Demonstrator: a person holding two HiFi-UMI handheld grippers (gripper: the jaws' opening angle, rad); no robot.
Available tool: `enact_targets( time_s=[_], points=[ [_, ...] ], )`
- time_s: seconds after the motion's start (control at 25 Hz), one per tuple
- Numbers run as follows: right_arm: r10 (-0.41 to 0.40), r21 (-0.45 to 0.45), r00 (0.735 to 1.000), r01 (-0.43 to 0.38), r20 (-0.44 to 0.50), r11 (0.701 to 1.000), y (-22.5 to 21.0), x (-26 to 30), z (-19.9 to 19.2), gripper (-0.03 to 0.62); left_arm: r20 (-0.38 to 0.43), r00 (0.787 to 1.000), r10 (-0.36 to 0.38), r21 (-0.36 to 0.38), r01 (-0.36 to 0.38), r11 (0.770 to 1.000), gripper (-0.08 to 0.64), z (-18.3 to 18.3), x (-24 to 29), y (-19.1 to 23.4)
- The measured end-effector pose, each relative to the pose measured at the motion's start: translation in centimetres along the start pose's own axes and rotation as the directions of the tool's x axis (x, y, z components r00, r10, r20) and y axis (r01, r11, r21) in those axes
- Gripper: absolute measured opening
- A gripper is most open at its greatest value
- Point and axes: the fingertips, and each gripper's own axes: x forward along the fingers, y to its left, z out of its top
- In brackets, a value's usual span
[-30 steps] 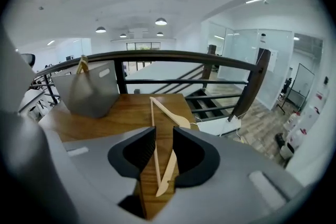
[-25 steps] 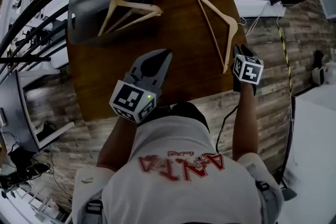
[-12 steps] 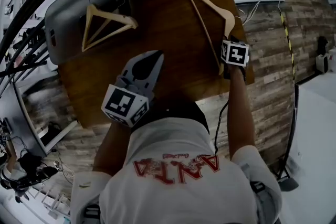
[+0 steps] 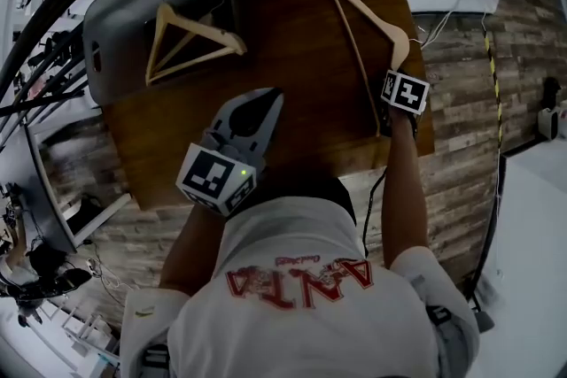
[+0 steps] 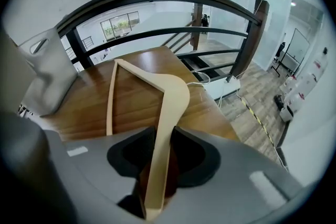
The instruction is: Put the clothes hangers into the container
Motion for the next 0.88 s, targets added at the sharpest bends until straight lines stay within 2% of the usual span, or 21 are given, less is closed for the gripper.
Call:
enact_targets(
  time_s=[0.12,0.24,0.48,0.68,0.88],
  points=[
    [-0.019,0.031,1.000,0.019,0.015,0.999,0.0,0.1,0.0,0.087,0.006,1.000,-0.005,0.005,0.005,1.000,0.009,0.0,-0.4,0.2],
    [-0.041,0.016,0.998,0.041,0.040,0.999,-0.1,-0.5,0.3,0.086,0.014,1.000,-0.009,0.009,0.009,1.000,0.009,0.1,-0.9,0.3],
    [-0.056,-0.027,0.981,0.062,0.183,0.998,-0.2,-4.3,1.7,0.086,0.035,0.999,-0.008,0.019,0.008,1.000,0.009,-0.1,-2.2,0.2],
    [-0.035,-0.046,0.954,0.051,0.298,0.998,0.3,-8.9,4.0,0.086,0.062,0.998,-0.012,0.030,0.010,1.000,0.009,0.4,-3.5,-0.2],
    [0.004,-0.033,0.905,0.011,0.426,0.999,1.4,-15.1,6.5,0.086,0.097,0.995,-0.003,0.034,0.000,0.999,0.009,0.9,-6.3,-0.6]
  ],
)
